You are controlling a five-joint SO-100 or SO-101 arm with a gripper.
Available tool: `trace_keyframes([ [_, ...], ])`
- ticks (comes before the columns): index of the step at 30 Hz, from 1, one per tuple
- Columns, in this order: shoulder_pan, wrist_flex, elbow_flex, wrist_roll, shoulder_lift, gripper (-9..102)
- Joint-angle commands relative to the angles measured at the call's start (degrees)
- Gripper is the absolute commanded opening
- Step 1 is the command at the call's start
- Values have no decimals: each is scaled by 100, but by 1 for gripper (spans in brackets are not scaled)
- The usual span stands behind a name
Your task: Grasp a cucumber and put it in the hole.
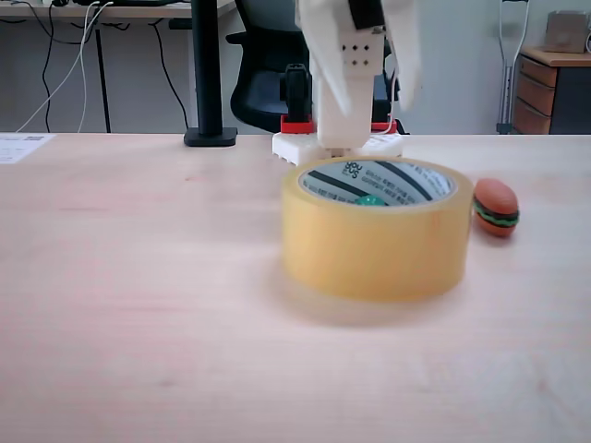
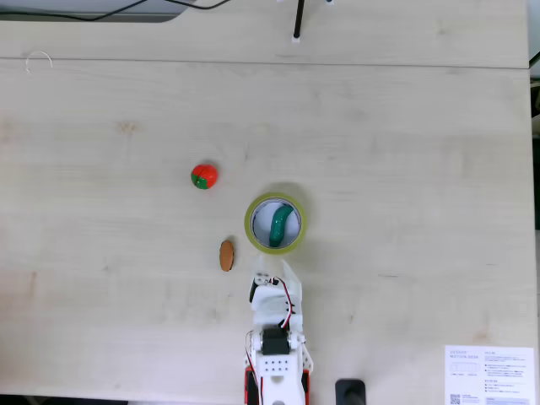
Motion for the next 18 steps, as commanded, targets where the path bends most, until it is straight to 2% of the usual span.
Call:
trace_keyframes([
  [1, 237, -246, 70, 62, 343, 12],
  [7, 510, -765, 387, 62, 343, 9],
  [14, 510, -773, 853, 26, 343, 0],
  [18, 510, -747, 1046, 26, 343, 2],
])
